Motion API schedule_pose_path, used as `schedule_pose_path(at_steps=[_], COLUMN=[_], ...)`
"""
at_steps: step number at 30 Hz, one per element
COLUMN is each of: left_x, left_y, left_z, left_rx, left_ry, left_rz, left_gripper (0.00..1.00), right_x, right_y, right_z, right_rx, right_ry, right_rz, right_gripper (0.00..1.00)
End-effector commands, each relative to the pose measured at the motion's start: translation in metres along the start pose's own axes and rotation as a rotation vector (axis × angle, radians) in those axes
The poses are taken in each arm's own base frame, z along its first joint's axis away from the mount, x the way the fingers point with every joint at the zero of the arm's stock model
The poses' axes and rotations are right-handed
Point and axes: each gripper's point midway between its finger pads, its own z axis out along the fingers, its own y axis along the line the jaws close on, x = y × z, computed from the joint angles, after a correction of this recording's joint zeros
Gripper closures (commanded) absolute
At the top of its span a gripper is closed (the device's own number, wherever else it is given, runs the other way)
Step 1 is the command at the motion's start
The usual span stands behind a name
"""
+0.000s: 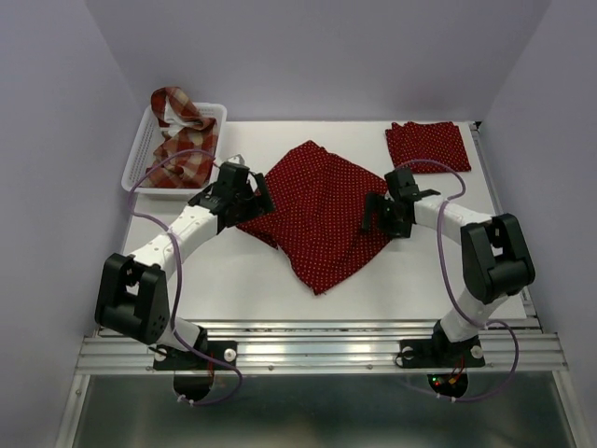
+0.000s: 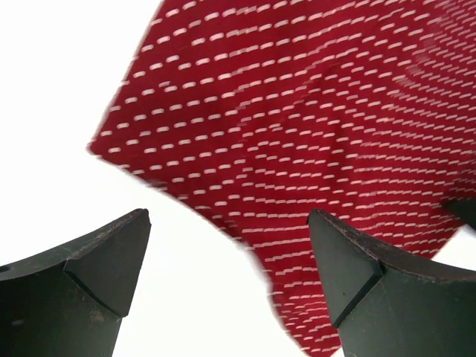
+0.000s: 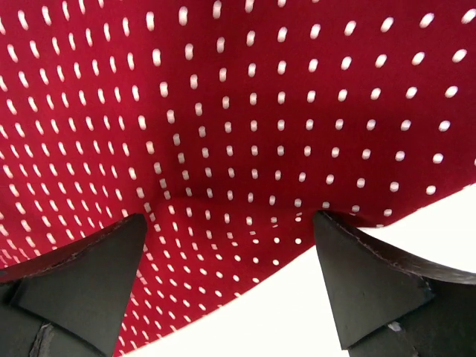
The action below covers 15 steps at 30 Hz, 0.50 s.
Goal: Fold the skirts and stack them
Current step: Flatten the skirt out
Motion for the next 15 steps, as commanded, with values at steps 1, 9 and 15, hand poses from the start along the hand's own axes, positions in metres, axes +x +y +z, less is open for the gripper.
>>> schedule_pose_path(at_steps=[1,9,15], left_x=[0.005,0.050,0.076], left_y=[0.020,0.053,0.074], left_z=[-0.005,-0.013,-0.015], left_rx=[-0.037,-0.097,-0.113], left_ry=[-0.005,0.069,0.069], left_rz=[-0.040,-0.105,-0.119], left_gripper=[0.01,0.01,0.01], right_x=[-0.017,-0.092,-0.040], right_y=[-0.040,-0.029,0.001], right_z=[0.033,0.000,-0.048], right_rx=[0.117,0.075,0.017], right_ry=[0.000,-0.147,-0.145], right_rz=[0.011,-0.068,-0.134], right_gripper=[0.00,0.00,0.00])
